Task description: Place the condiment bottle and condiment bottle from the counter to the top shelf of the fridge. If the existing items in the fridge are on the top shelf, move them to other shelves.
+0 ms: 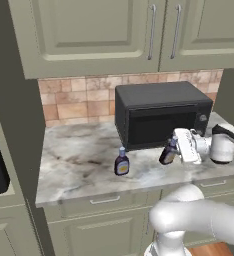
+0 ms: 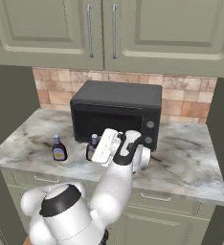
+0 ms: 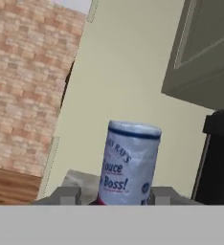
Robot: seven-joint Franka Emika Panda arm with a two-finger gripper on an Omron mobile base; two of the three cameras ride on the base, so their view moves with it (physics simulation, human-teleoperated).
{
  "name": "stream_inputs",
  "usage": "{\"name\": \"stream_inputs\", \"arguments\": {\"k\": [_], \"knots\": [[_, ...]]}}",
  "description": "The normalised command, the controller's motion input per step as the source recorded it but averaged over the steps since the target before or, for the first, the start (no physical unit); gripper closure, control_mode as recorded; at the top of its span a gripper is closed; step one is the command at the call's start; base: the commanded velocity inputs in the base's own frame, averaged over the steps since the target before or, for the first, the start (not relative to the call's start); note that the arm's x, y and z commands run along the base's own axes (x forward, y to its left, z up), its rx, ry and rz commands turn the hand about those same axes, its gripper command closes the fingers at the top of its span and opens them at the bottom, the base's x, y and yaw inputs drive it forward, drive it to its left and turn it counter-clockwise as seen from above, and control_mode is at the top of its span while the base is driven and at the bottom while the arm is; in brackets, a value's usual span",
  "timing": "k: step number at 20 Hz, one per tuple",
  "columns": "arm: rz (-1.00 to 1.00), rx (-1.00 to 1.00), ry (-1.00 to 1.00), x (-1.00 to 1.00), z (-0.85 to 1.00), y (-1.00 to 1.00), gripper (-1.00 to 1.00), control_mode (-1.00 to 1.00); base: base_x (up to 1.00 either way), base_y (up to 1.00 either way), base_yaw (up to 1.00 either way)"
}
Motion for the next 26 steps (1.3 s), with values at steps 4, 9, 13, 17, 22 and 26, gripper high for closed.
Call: {"name": "stream_inputs", "arguments": {"k": [4, 9, 13, 17, 22, 26], "knots": [[-0.22, 0.01, -0.22, -0.85, 1.00, 0.02, 1.00, -1.00, 0.00, 0.00, 0.00], [-0.28, -0.03, -0.10, -0.77, 1.00, 0.17, 1.00, -1.00, 0.00, 0.00, 0.00], [-0.30, -0.13, 0.00, -0.76, 1.00, 0.46, 1.00, -1.00, 0.00, 0.00, 0.00], [-0.31, -0.17, 0.00, -0.78, 0.83, 0.68, 1.00, -1.00, 0.00, 0.00, 0.00], [-0.10, -0.06, 0.00, -0.45, 0.24, 0.31, 1.00, -1.00, 0.00, 0.00, 0.00], [0.00, 0.01, 0.00, -0.09, 0.00, 0.00, 1.00, 1.00, -0.59, -0.16, -0.02]]}}
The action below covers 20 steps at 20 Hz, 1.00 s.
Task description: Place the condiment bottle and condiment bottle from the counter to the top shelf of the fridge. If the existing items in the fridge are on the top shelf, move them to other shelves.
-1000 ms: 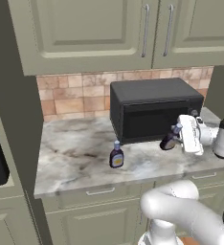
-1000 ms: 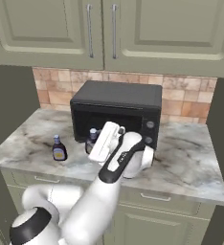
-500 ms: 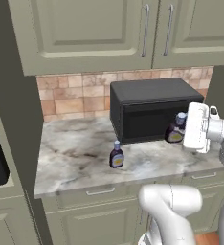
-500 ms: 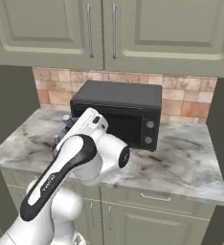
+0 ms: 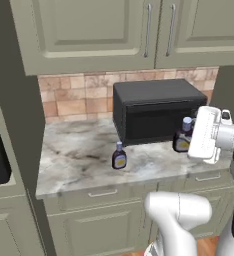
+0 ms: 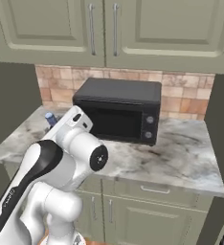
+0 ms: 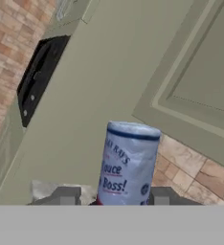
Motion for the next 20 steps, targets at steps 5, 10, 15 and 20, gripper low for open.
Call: {"name": "stream_inputs", "arguments": {"k": [5, 10, 15, 20], "knots": [[0.00, 0.00, 0.00, 0.00, 0.00, 0.00, 1.00, 1.00, -1.00, -0.59, -0.03], [0.00, 0.00, 0.00, 0.00, 0.00, 0.00, 1.00, 1.00, -1.00, -0.83, -0.06], [0.00, 0.00, 0.00, 0.00, 0.00, 0.00, 1.00, 1.00, -0.88, -1.00, -0.26], [0.00, 0.00, 0.00, 0.00, 0.00, 0.00, 1.00, 1.00, -0.28, -1.00, -0.34]]}}
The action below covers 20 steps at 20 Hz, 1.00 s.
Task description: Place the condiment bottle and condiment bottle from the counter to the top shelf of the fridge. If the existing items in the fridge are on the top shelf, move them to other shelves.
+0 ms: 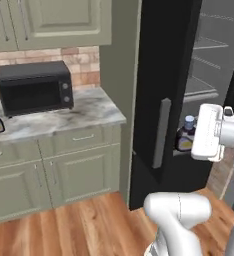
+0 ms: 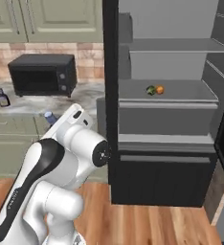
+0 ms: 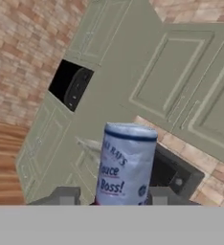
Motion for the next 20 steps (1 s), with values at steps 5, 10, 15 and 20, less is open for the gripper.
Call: {"name": "stream_inputs", "arguments": {"k": [5, 10, 15, 20], "knots": [[0.00, 0.00, 0.00, 0.00, 0.00, 0.00, 1.00, 1.00, 0.68, -1.00, -0.30], [0.00, 0.00, 0.00, 0.00, 0.00, 0.00, 1.00, 1.00, 0.97, -0.91, -0.07], [0.00, 0.00, 0.00, 0.00, 0.00, 0.00, 1.00, 1.00, 0.41, -0.49, 0.21], [0.00, 0.00, 0.00, 0.00, 0.00, 0.00, 1.00, 1.00, 0.10, -0.08, 0.28]]}}
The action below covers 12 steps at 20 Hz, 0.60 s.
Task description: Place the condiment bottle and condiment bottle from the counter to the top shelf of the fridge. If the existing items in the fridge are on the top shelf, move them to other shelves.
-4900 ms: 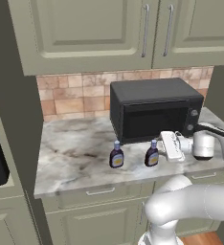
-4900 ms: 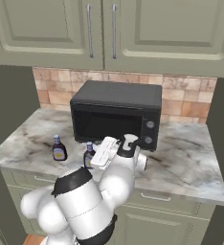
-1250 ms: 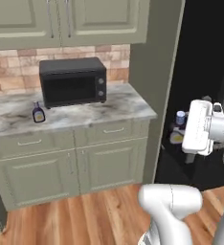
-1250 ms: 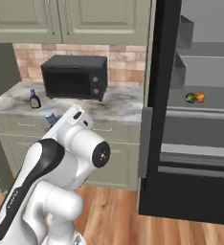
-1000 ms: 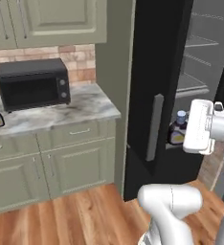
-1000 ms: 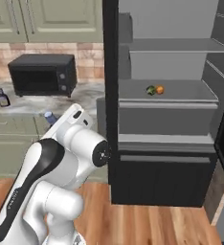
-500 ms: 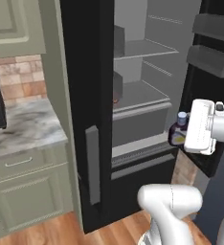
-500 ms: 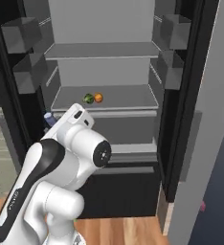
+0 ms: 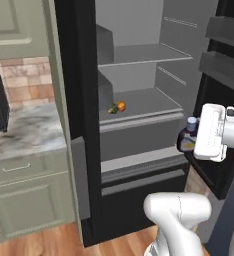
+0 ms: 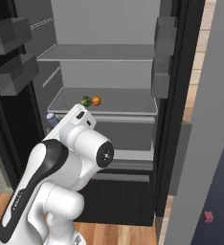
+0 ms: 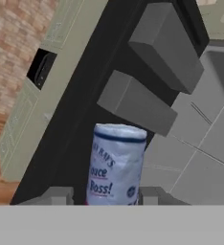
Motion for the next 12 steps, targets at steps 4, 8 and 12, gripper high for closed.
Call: {"name": "stream_inputs", "arguments": {"k": [4, 8, 12], "knots": [[0.00, 0.00, 0.00, 0.00, 0.00, 0.00, 1.00, 1.00, 0.18, 0.18, 0.16], [0.00, 0.00, 0.00, 0.00, 0.00, 0.00, 1.00, 1.00, 0.35, 0.31, 0.08], [0.00, 0.00, 0.00, 0.00, 0.00, 0.00, 1.00, 1.00, 0.41, 0.39, 0.03]]}}
